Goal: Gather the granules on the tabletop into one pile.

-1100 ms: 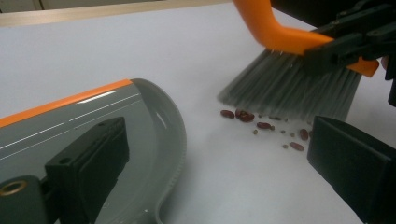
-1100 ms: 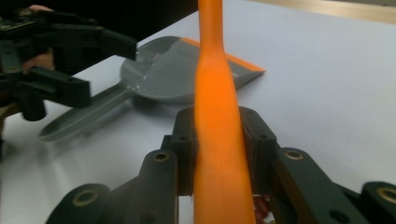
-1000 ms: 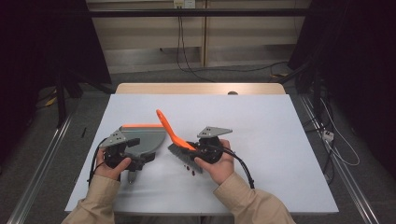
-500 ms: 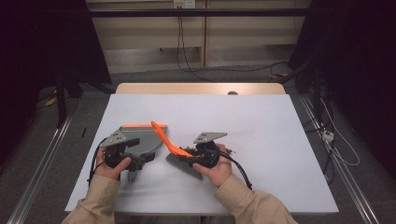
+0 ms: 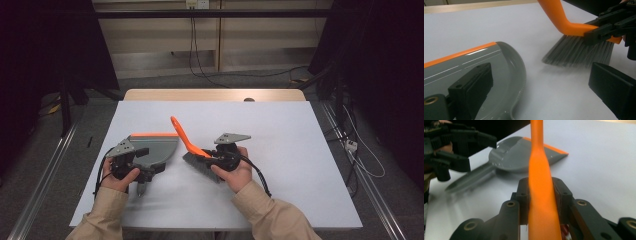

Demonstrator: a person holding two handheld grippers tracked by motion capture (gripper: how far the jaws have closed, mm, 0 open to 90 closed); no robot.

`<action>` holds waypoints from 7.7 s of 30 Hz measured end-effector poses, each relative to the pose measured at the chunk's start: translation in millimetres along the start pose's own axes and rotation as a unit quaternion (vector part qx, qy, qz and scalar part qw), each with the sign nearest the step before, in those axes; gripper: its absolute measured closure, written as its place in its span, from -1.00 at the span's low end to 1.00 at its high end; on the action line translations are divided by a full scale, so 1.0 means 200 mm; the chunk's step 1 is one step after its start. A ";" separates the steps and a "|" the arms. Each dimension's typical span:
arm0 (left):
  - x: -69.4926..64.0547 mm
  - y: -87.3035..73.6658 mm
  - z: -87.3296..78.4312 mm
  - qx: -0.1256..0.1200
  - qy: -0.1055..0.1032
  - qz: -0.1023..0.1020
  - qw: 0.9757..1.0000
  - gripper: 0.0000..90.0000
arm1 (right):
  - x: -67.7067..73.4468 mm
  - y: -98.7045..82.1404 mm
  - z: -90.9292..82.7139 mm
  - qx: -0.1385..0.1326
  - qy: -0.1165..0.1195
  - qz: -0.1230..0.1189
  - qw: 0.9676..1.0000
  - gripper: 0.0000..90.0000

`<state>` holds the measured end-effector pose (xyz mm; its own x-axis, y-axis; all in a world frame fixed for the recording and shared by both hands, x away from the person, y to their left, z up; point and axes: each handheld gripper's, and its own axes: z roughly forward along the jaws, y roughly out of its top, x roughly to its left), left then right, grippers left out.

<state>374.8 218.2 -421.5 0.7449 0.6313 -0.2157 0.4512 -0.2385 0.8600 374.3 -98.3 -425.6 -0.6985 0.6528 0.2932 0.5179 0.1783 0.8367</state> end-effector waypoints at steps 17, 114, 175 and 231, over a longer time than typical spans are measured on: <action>0.00 0.00 -0.01 -0.003 0.001 0.000 1.000 -0.88 | 0.00 0.01 0.15 0.018 -0.097 0.070 0.993 0.57; 0.00 -0.01 0.00 0.005 0.004 -0.001 1.000 -0.88 | -0.67 0.22 -0.21 0.211 -0.096 -0.102 0.967 0.58; 0.02 -0.02 -0.02 0.003 0.014 -0.006 1.000 -0.88 | -0.47 0.15 -0.24 0.131 0.089 -0.268 0.950 0.57; -0.05 -0.02 -0.06 0.030 0.003 0.016 0.999 -0.87 | -0.58 -0.07 -0.54 0.010 -0.077 -0.095 0.992 0.57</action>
<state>358.6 221.9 -417.7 0.7566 0.6268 -0.1864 0.4562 -0.3016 0.8372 394.0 -255.7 -421.0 -0.7010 0.7110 0.0553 0.3948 0.3223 0.8604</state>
